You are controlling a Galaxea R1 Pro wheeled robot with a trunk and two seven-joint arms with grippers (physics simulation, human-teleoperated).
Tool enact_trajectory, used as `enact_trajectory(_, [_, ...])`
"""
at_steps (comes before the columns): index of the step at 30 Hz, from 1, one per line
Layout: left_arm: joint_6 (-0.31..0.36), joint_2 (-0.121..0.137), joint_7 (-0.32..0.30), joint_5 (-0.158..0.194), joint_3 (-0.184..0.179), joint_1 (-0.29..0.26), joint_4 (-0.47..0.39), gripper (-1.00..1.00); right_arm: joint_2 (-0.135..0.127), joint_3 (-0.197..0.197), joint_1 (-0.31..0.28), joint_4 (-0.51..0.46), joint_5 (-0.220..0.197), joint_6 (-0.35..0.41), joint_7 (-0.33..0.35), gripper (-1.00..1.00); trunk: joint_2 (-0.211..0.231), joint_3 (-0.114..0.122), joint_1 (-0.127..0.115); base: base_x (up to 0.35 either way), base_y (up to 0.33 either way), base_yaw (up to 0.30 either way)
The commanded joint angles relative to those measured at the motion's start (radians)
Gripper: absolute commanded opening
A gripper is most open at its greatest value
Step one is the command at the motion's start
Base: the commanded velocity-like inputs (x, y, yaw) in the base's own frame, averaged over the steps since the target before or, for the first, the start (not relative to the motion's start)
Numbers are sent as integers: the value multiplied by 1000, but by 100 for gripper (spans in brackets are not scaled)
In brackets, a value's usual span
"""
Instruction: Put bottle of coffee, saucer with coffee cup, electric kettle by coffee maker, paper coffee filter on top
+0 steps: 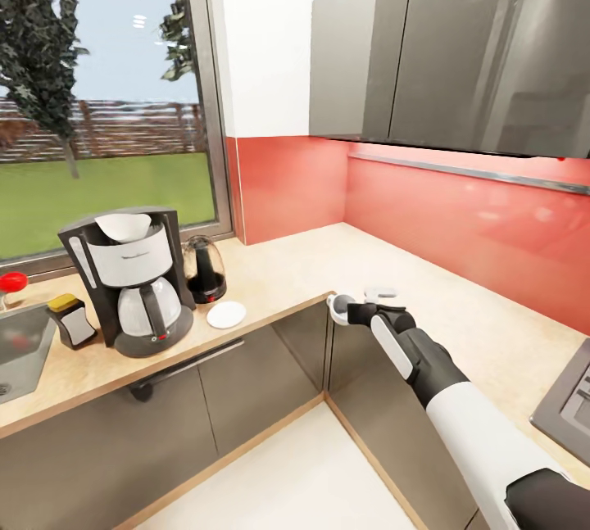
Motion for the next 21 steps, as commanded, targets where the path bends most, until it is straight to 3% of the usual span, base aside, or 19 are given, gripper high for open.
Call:
enact_trajectory(1, [-4,0,0,2,6,-1,1,100,-1,4,-1,-2,-12,2,-7,-100,-2,-2,1,0,0,0])
enact_trajectory(5, [-4,-5,-1,-8,3,-1,1,100,0,6,-2,-2,-12,2,-7,-100,-2,-2,1,0,0,154])
enact_trajectory(21, [-5,-6,-1,-12,1,-1,1,100,3,3,-1,-2,-12,2,-7,-100,-2,-2,1,0,0,273])
